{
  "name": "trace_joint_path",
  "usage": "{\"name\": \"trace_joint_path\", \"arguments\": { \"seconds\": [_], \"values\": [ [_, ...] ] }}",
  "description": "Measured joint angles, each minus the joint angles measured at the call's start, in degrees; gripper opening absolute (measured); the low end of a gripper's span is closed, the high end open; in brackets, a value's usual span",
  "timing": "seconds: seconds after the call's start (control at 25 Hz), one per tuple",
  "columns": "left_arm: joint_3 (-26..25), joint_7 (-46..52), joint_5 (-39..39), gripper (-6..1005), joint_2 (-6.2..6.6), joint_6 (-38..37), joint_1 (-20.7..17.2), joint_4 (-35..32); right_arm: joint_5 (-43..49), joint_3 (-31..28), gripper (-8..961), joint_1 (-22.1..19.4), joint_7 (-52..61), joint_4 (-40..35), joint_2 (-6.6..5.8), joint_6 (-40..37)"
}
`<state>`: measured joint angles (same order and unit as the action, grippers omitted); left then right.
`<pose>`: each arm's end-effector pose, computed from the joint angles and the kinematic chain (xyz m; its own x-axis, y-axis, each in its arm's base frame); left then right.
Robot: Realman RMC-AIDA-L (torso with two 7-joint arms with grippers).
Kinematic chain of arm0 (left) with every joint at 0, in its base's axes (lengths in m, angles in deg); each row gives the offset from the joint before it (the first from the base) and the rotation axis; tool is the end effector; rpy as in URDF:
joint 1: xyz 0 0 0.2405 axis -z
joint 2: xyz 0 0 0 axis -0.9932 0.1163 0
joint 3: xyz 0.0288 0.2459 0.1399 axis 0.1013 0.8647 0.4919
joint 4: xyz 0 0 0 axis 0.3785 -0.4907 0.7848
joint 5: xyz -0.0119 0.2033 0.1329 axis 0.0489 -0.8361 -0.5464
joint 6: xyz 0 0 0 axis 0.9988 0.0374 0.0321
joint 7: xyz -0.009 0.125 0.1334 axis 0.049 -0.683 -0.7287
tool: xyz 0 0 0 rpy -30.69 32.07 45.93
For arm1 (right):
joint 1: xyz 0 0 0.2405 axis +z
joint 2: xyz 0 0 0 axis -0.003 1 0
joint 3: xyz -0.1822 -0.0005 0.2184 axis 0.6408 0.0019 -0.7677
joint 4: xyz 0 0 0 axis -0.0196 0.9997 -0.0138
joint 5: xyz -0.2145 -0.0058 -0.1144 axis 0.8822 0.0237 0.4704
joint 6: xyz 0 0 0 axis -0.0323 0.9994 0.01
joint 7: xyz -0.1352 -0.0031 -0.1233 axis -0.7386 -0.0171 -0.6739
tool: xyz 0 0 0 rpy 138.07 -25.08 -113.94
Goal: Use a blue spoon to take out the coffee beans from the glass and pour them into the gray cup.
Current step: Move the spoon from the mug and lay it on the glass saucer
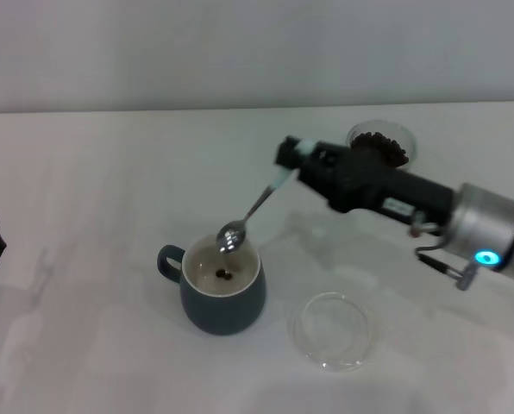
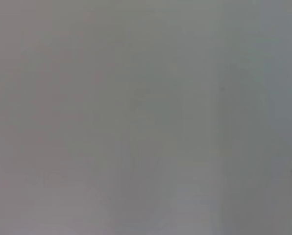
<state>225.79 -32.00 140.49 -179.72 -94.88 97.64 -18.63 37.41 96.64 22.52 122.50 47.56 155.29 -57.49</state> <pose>-0.3948 0.3015 -0.0557 0.7327 -0.0843 0.6753 0.6631 -0.1352 -0.7362 0.2421 0.3809 -0.0843 0.4743 -0.3002 -0.8276 -0.6057 -0.7935 -0.0593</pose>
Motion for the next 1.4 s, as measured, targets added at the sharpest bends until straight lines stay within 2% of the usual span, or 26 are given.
{"name": "trace_joint_path", "arguments": {
  "seconds": [0.16,0.24,0.44,0.52,0.6,0.88,1.12,1.4],
  "values": [
    [0.00,0.01,0.11,802,-0.07,-0.02,-0.08,0.00,-1.54,-4.96,266,-2.48,4.02,2.41,-1.25,-6.68],
    [0.00,0.01,0.11,802,-0.08,-0.02,-0.07,0.00,-1.47,-8.16,269,-3.30,7.78,5.35,-2.26,-9.44],
    [0.00,0.01,0.11,801,-0.09,-0.02,-0.08,0.00,-0.15,-10.46,275,-3.38,16.16,14.95,-7.36,-11.90],
    [0.00,0.01,0.11,801,-0.09,-0.02,0.02,0.00,1.81,-10.33,277,-3.30,17.31,17.95,-8.63,-11.89],
    [0.00,0.01,0.10,801,-0.08,-0.01,0.07,0.00,3.03,-10.34,279,-3.40,17.28,19.29,-8.68,-11.33],
    [0.01,0.01,0.08,802,-0.16,0.00,0.45,-0.04,7.36,-10.08,288,-3.81,16.88,19.96,-7.36,-8.59],
    [0.00,0.01,-0.09,801,-0.18,0.08,0.45,-0.16,9.41,-9.94,295,-3.83,16.57,19.93,-5.24,-6.29],
    [0.00,0.25,0.00,802,-0.18,0.09,0.18,-0.26,11.16,-10.04,303,-3.29,17.50,20.11,-3.30,-4.26]
  ]
}}
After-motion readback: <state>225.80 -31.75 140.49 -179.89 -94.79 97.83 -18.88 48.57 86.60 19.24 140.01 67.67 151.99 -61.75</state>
